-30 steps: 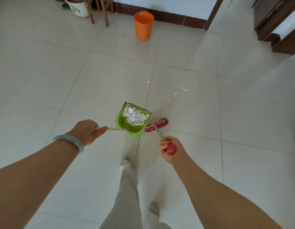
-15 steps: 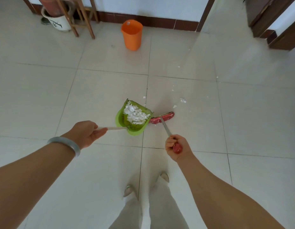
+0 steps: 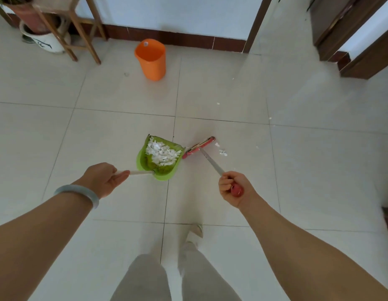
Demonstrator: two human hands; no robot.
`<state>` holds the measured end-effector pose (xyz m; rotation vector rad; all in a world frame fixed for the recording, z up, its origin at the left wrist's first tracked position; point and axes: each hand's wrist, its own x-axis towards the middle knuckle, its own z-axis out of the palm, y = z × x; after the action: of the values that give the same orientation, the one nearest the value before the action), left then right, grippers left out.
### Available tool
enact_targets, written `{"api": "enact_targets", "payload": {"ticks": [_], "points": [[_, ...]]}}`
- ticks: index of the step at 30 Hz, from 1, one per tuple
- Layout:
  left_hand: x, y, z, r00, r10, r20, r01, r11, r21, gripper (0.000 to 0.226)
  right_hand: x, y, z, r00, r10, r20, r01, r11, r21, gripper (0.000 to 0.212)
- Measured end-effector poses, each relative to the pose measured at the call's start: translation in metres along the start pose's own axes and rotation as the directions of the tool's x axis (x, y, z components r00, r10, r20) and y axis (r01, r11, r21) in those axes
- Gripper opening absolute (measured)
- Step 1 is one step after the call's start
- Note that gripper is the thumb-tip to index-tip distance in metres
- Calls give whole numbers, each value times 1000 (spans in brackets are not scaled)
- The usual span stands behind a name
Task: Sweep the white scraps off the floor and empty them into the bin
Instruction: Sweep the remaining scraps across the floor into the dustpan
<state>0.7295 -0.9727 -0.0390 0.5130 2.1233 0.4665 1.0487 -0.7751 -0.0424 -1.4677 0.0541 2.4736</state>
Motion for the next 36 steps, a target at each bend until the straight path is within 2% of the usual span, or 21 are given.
{"api": "enact_targets", "payload": {"ticks": [1, 2, 3, 5, 11, 19, 24, 29, 36], "points": [[-7, 25, 1, 999, 52, 2, -50, 960, 276, 56, -7, -16, -2, 1000, 11, -25, -12, 999, -38, 25], [-10, 43, 4, 991, 125, -36, -93, 873, 478, 50, -14, -29, -5, 998, 18, -52, -22, 996, -82, 26], [-7, 63, 6, 975, 215, -57, -139, 791, 596, 49, -22, -41, -9, 997, 15, -82, -25, 992, -120, 26], [2, 93, 4, 956, 290, -42, -179, 690, 701, 51, -35, -58, -17, 990, -1, -143, -26, 982, -186, 24], [48, 142, 17, 920, 380, 101, -305, 526, 794, 53, -52, -88, -44, 951, -57, -305, -27, 964, -265, 21], [99, 188, 15, 890, 422, 175, -377, 464, 802, 53, -37, -119, -24, 875, -99, -475, -80, 936, -343, 16], [128, 200, 8, 870, 442, 220, -427, 450, 784, 52, -8, -123, 23, 872, -76, -483, -147, 902, -406, 17], [145, 211, 1, 859, 441, 260, -446, 396, 803, 51, 19, -116, 69, 897, -70, -437, -141, 892, -430, 17], [160, 237, 1, 846, 434, 310, -469, 330, 819, 52, 14, -141, 69, 917, -88, -389, -76, 920, -385, 16]]}}
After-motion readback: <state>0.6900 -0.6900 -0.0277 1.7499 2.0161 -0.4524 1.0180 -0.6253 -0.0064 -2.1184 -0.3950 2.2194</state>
